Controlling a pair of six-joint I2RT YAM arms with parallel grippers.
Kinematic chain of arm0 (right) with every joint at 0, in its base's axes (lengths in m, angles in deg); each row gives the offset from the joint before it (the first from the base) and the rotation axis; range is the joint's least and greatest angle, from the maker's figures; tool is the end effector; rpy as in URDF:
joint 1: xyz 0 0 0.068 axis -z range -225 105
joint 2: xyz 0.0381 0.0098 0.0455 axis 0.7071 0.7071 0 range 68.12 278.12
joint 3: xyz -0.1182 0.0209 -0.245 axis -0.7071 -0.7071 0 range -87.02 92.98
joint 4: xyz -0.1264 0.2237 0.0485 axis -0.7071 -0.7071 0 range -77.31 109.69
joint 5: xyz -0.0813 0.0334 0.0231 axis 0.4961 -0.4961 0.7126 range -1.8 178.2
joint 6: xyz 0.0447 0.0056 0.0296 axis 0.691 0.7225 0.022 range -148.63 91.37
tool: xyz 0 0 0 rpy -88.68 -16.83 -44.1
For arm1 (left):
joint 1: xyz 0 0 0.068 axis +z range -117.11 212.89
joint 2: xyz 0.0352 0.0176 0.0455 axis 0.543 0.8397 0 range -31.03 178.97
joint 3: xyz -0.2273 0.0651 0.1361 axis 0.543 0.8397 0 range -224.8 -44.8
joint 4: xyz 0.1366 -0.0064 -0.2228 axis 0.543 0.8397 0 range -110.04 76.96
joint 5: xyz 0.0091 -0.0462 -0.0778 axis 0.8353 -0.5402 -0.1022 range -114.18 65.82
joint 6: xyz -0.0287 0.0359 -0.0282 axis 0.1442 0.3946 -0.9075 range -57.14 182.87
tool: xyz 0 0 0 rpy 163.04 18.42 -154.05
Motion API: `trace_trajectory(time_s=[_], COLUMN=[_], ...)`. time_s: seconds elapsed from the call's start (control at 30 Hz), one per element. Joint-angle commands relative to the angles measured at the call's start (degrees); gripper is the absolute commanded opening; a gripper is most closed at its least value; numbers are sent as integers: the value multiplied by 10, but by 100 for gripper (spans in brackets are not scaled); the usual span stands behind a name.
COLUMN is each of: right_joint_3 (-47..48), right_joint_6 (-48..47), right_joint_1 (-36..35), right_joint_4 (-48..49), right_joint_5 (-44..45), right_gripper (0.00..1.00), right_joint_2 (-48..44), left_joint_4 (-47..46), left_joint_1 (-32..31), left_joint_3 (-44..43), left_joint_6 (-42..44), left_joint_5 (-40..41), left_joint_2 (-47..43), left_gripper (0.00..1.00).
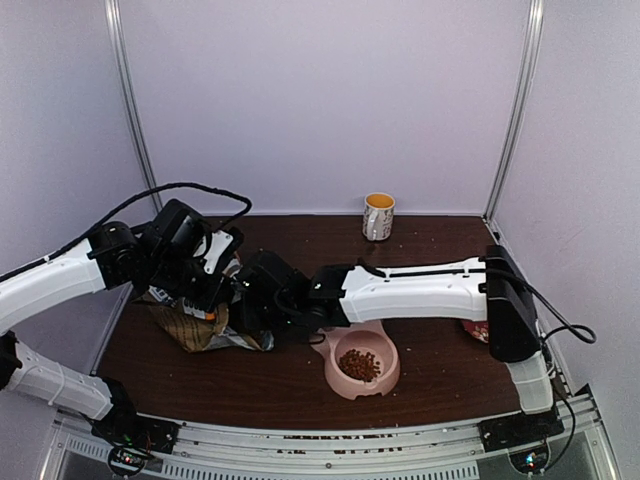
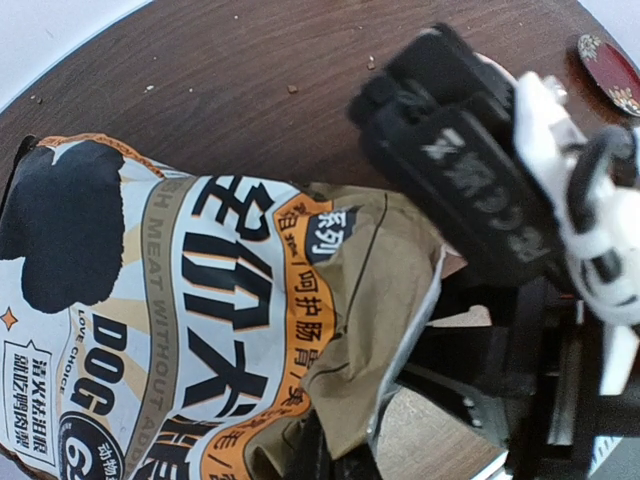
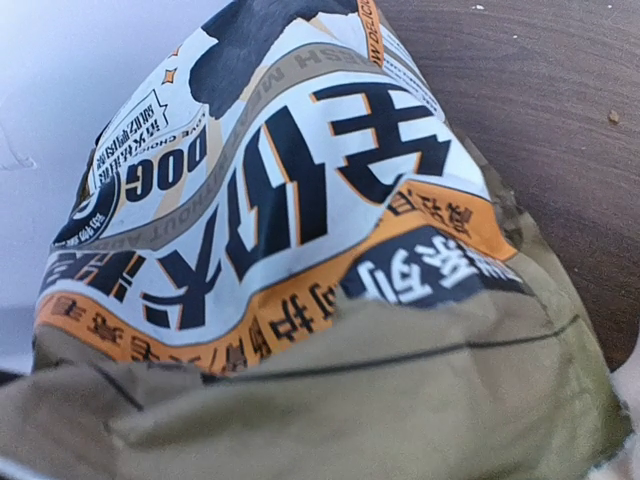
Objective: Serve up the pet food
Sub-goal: Collect the pet food from the pet food bag.
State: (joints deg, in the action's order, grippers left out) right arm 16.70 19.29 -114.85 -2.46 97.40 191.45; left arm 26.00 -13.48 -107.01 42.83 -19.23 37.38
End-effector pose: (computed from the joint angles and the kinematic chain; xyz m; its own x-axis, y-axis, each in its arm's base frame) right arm 0.1766 0.4650 0.2357 -0.8111 -0.0836 -0.5789 -0.4233 0.7670 0.4822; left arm 0.1678 -0.1715 0.3056 -0.7471 0.2889 -0.5987 0.4563 0.8778 -0.1457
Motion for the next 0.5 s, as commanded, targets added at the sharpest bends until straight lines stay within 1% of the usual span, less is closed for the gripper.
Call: trace_trajectory(time_s=[0.0, 0.13, 0.2, 0.33, 0.47], right_joint_3=[53, 59, 45, -14, -94], right_joint_6=[50, 70, 77, 79, 87], right_joint_1=[8, 12, 16, 19, 20], right_joint_4=[-1, -12, -21, -17, -3], right_joint_5=[-13, 9, 19, 27, 35], right_gripper=[0, 0, 0, 0, 0], right_joint_2=[46, 65, 67, 50, 14], left_joint_4=[-45, -46, -45, -44, -41], left_joint_1=[4, 4, 4, 5, 6], left_joint_3=[-24, -22, -23, -23, -18], left_joint_6=[4, 5, 6, 8, 6], left_joint_5=[-13, -11, -6, 11, 40], left_joint_2=[0, -2, -4, -10, -28], left_gripper=[0, 0, 0, 0, 0])
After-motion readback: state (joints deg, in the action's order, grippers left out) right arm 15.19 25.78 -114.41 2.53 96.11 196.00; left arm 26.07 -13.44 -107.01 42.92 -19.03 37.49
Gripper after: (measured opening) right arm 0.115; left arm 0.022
